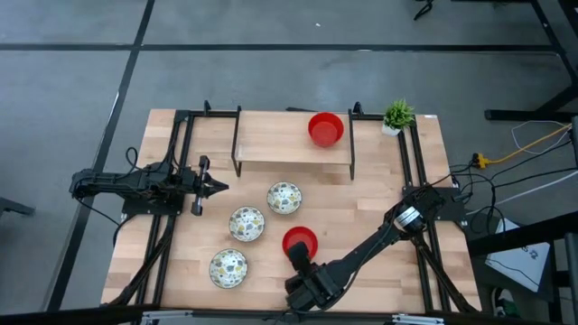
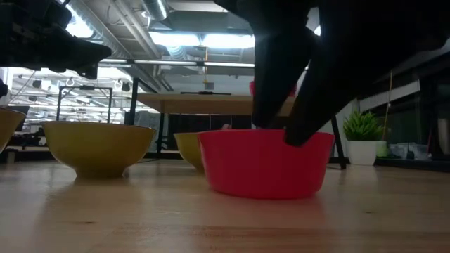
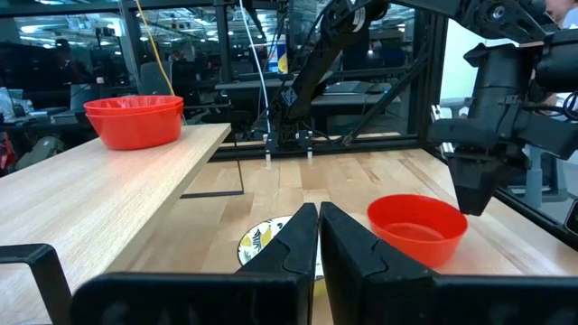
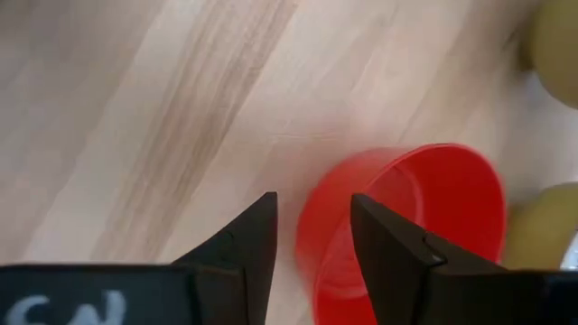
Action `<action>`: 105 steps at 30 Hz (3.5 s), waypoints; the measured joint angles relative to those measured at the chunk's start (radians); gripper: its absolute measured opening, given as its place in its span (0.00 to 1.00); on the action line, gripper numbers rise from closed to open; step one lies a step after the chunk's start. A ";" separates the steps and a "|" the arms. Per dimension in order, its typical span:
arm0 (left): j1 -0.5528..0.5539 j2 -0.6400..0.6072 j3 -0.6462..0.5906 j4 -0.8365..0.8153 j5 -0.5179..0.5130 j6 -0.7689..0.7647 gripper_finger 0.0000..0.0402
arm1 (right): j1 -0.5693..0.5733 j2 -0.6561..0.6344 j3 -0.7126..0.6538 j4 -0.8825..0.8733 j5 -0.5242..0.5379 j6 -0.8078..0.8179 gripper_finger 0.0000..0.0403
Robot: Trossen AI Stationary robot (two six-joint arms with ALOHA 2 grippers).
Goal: Pick & Place Mini bowls
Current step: Stack the red bowl on top of the red bowls on the shelf
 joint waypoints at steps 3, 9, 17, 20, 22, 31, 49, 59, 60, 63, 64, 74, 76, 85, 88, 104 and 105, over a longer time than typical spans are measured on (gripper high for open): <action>0.000 0.000 0.000 0.000 0.000 0.000 0.03 | 0.000 0.000 0.000 0.000 0.003 0.016 0.36; 0.000 0.000 0.000 0.000 0.000 0.000 0.02 | -0.007 -0.001 0.000 -0.007 0.035 0.133 0.36; 0.000 0.000 0.000 0.000 0.000 0.000 0.03 | -0.024 -0.002 0.000 -0.073 0.040 0.346 0.36; 0.000 0.000 0.000 0.000 0.000 0.000 0.03 | -0.030 -0.002 0.000 -0.082 0.033 0.385 0.36; 0.000 0.000 0.000 0.000 0.000 0.000 0.03 | -0.033 -0.002 0.000 -0.082 0.027 0.400 0.36; 0.000 0.000 0.000 0.000 0.000 0.000 0.03 | -0.039 0.010 0.000 -0.090 0.007 0.413 0.36; 0.000 0.000 0.000 0.000 0.000 0.000 0.02 | -0.040 0.042 0.000 -0.089 0.012 0.363 0.36; 0.000 0.000 0.000 0.000 0.000 0.000 0.03 | -0.041 0.051 0.000 -0.070 0.012 0.390 0.36; 0.000 0.000 0.000 0.000 0.000 0.000 0.03 | -0.041 0.051 0.000 -0.066 0.012 0.393 0.36; 0.000 0.000 0.000 0.000 0.000 0.000 0.03 | -0.043 0.051 0.000 -0.051 0.012 0.439 0.36; 0.000 0.000 0.000 0.000 0.000 0.000 0.03 | -0.043 0.051 0.000 -0.047 0.012 0.455 0.36; 0.000 0.000 0.000 0.000 0.000 0.000 0.02 | -0.045 0.051 0.000 -0.044 0.012 0.486 0.26; 0.000 0.000 0.000 0.000 0.000 0.000 0.02 | -0.045 0.051 0.000 -0.044 0.012 0.487 0.19; 0.000 0.000 0.000 0.000 0.000 0.000 0.03 | -0.045 0.050 0.000 -0.035 0.004 0.463 0.03; 0.000 0.000 0.000 0.000 0.000 0.000 0.03 | -0.045 0.049 0.000 -0.034 -0.014 0.457 0.02; 0.000 0.000 0.000 0.000 0.000 0.000 0.02 | -0.044 0.046 0.000 0.005 -0.048 0.412 0.01; 0.000 0.000 0.000 0.000 0.000 0.000 0.02 | -0.044 0.044 0.000 0.011 -0.049 0.408 0.01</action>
